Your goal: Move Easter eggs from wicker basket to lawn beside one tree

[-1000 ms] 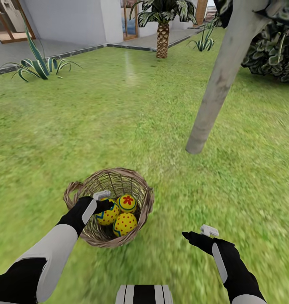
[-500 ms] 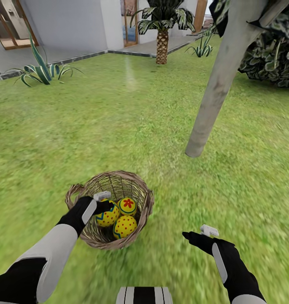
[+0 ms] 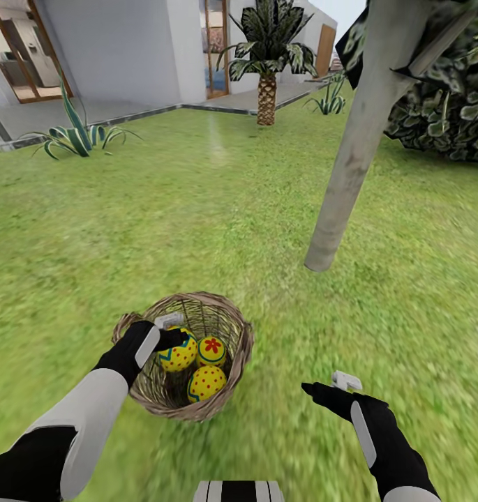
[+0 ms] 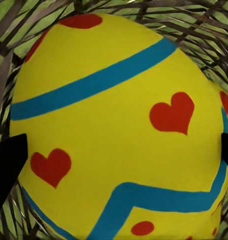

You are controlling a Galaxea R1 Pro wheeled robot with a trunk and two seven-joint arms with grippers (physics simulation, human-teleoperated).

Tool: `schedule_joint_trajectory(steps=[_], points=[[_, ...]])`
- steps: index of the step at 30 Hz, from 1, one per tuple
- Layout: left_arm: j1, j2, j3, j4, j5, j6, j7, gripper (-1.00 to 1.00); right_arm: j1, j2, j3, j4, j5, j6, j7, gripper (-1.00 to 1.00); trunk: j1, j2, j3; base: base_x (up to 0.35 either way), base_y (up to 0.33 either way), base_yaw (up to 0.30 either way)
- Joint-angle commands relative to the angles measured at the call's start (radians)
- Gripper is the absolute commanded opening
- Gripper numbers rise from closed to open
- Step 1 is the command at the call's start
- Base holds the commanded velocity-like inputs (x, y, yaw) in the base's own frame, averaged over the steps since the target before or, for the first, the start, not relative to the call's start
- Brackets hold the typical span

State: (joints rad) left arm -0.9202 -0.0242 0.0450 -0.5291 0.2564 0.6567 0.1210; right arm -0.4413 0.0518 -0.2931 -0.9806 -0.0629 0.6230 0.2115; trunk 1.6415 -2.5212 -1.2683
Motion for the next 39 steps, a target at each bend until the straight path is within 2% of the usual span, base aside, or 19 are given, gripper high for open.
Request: schedule_joint_trajectory(steps=[1, 18, 39], points=[[0.000, -0.001, 0.003, -0.002, 0.011, 0.009, 0.008, -1.00, 0.000, 0.001, -0.004, -0.001, -0.006, 0.006, 0.002, 1.00, -0.001, 0.000, 0.003, 0.000, 0.000, 0.000], [0.000, -0.002, -0.002, -0.002, 0.009, 0.039, 0.009, -1.00, 0.000, 0.002, -0.003, -0.001, -0.006, 0.006, 0.002, 1.00, -0.008, 0.004, 0.069, -0.101, -0.021, 0.000], [0.000, -0.002, 0.002, -0.003, 0.008, 0.042, 0.009, -1.00, 0.000, 0.002, -0.003, -0.001, -0.006, 0.006, 0.002, 1.00, -0.018, 0.009, 0.150, -0.005, -0.025, 0.000]])
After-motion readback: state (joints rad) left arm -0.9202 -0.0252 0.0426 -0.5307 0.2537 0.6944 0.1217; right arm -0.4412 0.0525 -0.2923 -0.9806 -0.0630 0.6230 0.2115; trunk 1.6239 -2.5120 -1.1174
